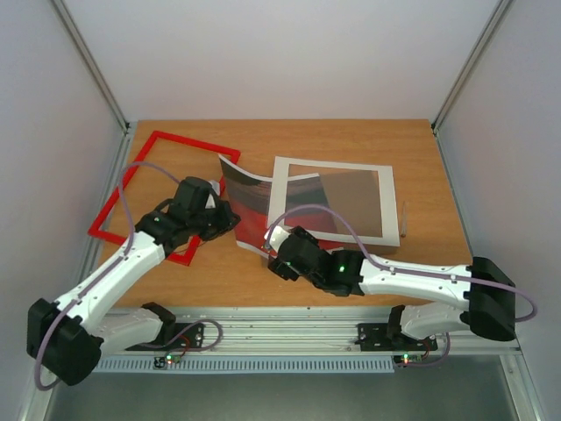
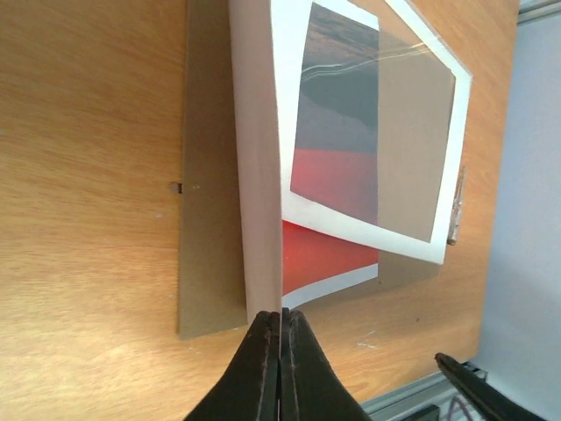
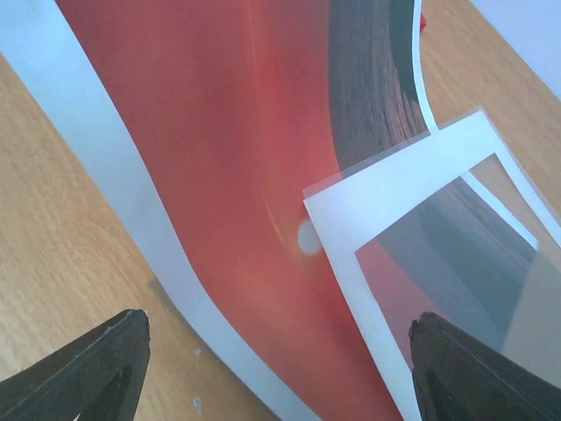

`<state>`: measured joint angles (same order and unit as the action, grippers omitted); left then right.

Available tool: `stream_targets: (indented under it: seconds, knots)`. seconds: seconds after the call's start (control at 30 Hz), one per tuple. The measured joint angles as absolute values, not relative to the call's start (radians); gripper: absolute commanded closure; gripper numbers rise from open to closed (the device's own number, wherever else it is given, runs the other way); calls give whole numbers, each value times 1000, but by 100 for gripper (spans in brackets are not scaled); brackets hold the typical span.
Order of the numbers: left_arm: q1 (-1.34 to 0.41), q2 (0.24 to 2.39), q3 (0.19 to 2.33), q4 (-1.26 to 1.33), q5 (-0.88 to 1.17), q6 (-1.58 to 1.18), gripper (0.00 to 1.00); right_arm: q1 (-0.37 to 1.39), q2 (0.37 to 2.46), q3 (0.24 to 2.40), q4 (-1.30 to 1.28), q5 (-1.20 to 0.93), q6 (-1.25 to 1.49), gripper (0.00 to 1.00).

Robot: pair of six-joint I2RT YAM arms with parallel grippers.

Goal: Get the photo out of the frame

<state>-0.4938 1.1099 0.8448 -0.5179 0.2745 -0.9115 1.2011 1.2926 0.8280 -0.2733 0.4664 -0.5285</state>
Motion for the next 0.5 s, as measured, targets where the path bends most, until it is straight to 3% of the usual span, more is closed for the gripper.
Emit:
stream_targets:
  seconds: [0.5]
  knots:
    - [-494,985,1241,-976,33,-699,98,1201,1118,728,-351,507,-492,12]
